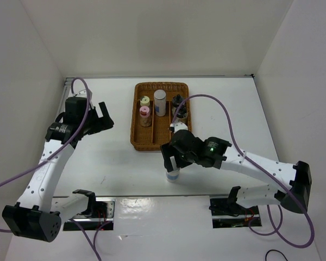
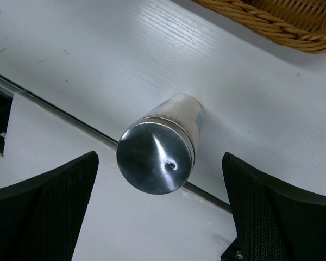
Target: Organize the condiment bottles
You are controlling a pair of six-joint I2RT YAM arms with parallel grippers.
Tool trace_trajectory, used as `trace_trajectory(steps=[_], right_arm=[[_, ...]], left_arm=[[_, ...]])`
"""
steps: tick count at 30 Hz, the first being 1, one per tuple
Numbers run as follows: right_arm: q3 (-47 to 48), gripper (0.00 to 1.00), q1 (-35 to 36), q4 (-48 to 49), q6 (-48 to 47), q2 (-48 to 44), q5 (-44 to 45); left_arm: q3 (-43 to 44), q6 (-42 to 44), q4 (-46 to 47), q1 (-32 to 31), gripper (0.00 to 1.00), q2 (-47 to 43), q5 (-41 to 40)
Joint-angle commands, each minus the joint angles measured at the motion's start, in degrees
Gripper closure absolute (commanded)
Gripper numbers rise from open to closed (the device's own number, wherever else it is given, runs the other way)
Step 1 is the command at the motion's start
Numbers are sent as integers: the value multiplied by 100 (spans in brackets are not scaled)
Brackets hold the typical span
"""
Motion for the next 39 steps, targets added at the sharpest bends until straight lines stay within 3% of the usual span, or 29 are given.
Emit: trace_trajectory(steps=[1, 13, 18, 21, 27, 34, 39], right_arm=[[-170, 1, 20, 214, 101, 44, 27], [-241, 5, 73, 408, -58, 677, 141], [-241, 18, 73, 627, -110, 782, 141], [-241, 34, 73, 627, -111, 940, 10], [-127, 53, 73, 549, -172, 1073, -210], [1425, 58, 73, 4, -505, 914, 62], [2560, 58, -506, -269, -1059, 1353, 115]], left_arm=[[-96, 149, 129, 106, 0, -234, 132], [-202, 149, 129, 212, 0, -296, 132], [-255, 149, 129, 212, 0, -296, 132], [-255, 149, 129, 212, 0, -296, 132], [-255, 201, 129, 212, 0, -296, -35], [-203, 201, 129, 212, 0, -296, -35], [-141, 149, 181, 212, 0, -296, 105]])
